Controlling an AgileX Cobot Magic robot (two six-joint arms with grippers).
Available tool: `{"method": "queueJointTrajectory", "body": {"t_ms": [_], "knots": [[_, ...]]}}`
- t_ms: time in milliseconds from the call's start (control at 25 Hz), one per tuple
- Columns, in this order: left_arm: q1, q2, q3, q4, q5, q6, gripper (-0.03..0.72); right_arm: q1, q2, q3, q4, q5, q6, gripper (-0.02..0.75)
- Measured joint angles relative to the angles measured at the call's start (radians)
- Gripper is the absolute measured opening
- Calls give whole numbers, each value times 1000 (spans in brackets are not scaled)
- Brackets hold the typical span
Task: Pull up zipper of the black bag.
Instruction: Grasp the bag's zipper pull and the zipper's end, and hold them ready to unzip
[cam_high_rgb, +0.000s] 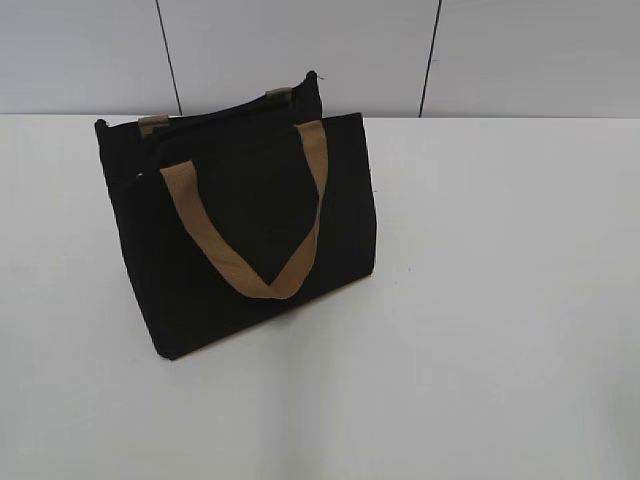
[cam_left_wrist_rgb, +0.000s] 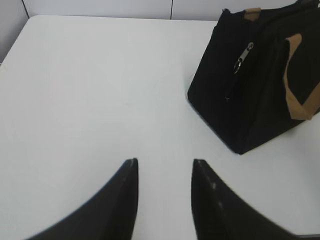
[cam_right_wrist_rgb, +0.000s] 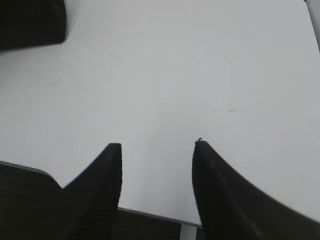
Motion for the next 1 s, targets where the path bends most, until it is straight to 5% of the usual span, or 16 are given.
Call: {"method": "queueJointTrajectory", "body": {"t_ms": [800, 1000], "knots": [[0, 0, 0, 13, 0, 0, 274, 0, 0, 0, 0, -1, -1, 355], [0, 55, 0, 15, 0, 0, 409, 0, 0, 0, 1, -1, 0, 355]]}}
